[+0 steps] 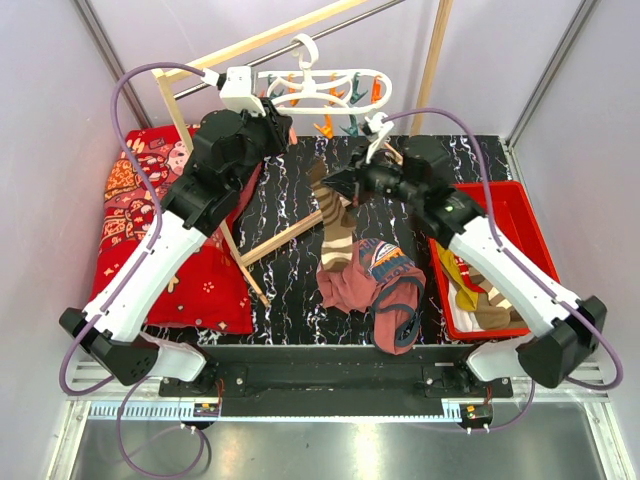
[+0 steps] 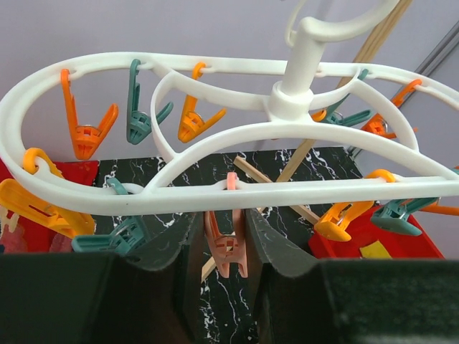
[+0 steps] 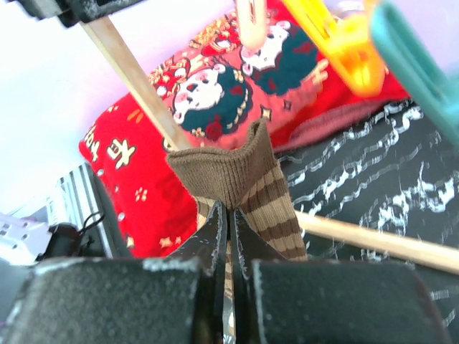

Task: Clip the socks to the hanger
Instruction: Clamp the sock onto the hanger, then open the clamp at the hanger.

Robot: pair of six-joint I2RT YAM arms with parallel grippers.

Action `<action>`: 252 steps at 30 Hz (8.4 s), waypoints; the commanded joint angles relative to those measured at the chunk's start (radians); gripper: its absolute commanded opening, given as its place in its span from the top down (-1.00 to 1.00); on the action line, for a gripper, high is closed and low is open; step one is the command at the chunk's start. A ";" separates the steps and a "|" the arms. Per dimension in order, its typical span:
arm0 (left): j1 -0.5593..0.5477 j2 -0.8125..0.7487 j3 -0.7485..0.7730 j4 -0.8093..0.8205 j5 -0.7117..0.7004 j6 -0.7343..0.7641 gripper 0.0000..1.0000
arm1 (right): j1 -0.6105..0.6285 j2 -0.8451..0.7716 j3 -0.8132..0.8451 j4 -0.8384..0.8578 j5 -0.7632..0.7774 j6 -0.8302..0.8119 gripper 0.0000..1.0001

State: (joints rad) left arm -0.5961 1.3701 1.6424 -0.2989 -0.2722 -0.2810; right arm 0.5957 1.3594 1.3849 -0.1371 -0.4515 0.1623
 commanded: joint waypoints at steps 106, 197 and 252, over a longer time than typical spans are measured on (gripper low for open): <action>0.004 -0.088 -0.096 0.132 0.108 0.042 -0.02 | 0.090 0.058 -0.001 0.341 0.214 0.005 -0.27; -0.083 0.018 0.051 0.101 0.056 -0.129 0.12 | 0.073 0.115 -0.021 0.544 0.362 -0.156 0.53; -0.031 0.043 0.025 0.148 0.195 -0.187 0.88 | -0.074 0.136 -0.078 0.766 -0.105 0.181 -0.20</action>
State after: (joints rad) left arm -0.6510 1.4380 1.6859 -0.2588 -0.1509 -0.4034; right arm 0.5316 1.4815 1.2640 0.5606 -0.5198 0.2966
